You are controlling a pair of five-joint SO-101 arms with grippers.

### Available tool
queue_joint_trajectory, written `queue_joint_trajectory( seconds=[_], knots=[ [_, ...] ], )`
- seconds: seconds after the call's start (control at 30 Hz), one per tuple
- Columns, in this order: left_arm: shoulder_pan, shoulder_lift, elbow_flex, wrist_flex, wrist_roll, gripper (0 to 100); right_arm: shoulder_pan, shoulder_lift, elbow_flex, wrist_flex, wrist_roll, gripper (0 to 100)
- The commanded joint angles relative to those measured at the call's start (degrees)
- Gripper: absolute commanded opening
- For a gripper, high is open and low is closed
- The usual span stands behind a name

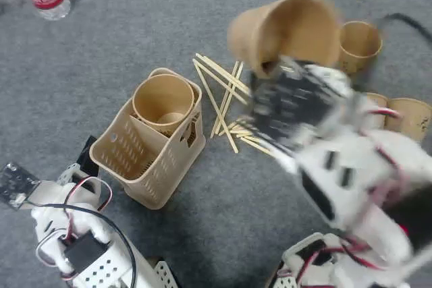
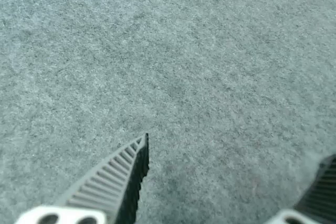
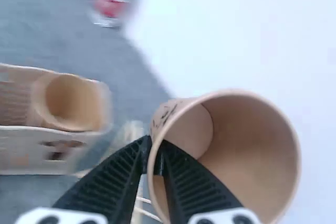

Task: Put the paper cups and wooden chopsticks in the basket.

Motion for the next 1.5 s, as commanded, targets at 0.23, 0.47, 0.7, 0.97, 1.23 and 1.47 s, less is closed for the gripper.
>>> queue_joint_trajectory(
  seconds=[0.23, 0.47, 0.7, 0.97, 1.23, 1.47],
  knots=[
    [0.3, -0.5, -0.3, -1.7, -0.8, 44, -17.9, 14.3, 0.4, 1.9, -2.5, 0.6],
    [0.3, -0.5, -0.3, -1.7, -0.8, 44, -19.6, 15.1, 1.5, 1.9, -2.9, 0.6],
    [0.3, -0.5, -0.3, -1.7, -0.8, 44, -18.0, 18.2, 3.7, -0.7, -2.5, 0.6],
    [0.3, -0.5, -0.3, -1.7, -0.8, 44, -15.3, 16.9, 4.0, -5.2, -2.5, 0.6],
    [0.3, -0.5, -0.3, -1.7, -0.8, 44, -15.1, 25.3, 4.4, -6.1, -2.5, 0.6],
    [0.3, -0.5, -0.3, -1.7, -0.8, 44, -15.1, 25.8, 3.1, -6.6, -2.5, 1.0]
  ],
)
